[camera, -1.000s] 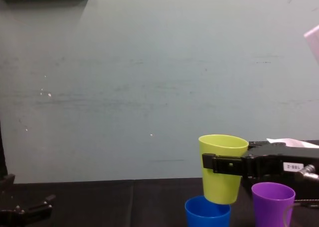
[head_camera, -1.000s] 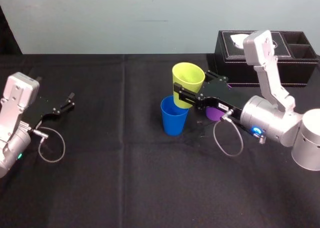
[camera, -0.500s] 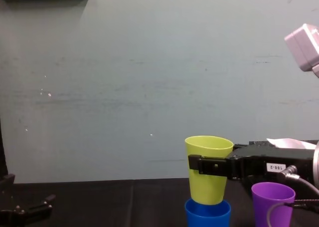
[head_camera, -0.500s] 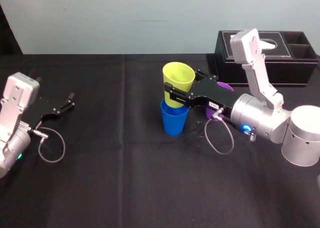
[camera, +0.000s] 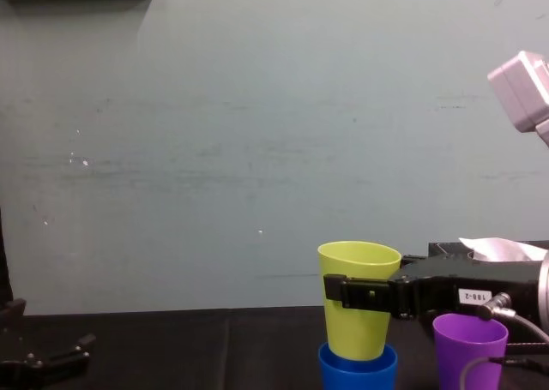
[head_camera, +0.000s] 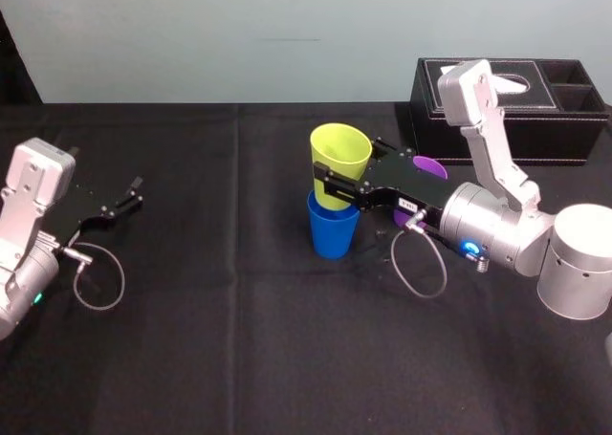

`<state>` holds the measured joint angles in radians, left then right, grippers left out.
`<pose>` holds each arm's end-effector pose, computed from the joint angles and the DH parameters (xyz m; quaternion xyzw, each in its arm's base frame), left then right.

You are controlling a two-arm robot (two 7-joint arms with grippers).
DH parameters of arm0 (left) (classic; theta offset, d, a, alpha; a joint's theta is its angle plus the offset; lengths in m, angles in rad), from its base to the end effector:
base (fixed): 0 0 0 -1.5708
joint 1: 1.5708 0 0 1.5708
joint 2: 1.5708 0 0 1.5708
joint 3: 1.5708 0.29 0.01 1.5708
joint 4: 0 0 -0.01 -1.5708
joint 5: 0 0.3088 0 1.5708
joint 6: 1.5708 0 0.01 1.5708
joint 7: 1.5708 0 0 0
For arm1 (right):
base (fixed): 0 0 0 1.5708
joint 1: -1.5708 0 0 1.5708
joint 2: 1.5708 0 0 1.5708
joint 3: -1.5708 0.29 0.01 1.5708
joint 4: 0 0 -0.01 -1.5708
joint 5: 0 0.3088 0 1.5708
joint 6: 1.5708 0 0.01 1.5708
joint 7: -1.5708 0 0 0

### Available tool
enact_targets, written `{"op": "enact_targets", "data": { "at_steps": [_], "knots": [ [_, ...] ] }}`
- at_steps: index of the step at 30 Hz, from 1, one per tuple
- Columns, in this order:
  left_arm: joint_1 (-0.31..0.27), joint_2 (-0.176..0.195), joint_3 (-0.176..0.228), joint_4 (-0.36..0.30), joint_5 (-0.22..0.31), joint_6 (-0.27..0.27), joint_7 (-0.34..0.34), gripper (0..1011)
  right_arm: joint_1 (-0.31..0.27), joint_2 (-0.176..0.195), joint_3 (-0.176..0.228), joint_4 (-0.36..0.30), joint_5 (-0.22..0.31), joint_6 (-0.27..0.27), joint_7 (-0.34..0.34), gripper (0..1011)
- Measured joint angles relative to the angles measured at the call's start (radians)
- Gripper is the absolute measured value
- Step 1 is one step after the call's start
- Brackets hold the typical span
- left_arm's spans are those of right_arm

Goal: Stack the three plastic cups sequentially using one hand.

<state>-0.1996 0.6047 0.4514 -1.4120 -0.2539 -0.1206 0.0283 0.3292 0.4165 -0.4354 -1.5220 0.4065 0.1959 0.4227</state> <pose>0.3581 0.0827 -0.3022 0.1414 -0.1325 0.5799 0.7913 0.3928 -0.0014 -0.2318 -0.0726 0.0042 -0.3822 0.9212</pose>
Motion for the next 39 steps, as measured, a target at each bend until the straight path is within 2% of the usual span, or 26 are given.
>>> {"op": "enact_targets", "data": {
  "at_steps": [12, 23, 39],
  "knots": [
    [0.0, 0.0, 0.0, 0.0, 0.0, 0.0, 0.0, 1011, -0.007, 0.001, -0.006, 0.018, 0.0, -0.012, 0.002, 735],
    [0.0, 0.0, 0.0, 0.0, 0.0, 0.0, 0.0, 1012, -0.006, -0.009, -0.024, 0.046, -0.029, -0.028, 0.0, 735],
    [0.0, 0.0, 0.0, 0.0, 0.0, 0.0, 0.0, 1011, -0.006, -0.007, -0.02, 0.043, -0.026, -0.027, 0.0, 737]
  ]
}}
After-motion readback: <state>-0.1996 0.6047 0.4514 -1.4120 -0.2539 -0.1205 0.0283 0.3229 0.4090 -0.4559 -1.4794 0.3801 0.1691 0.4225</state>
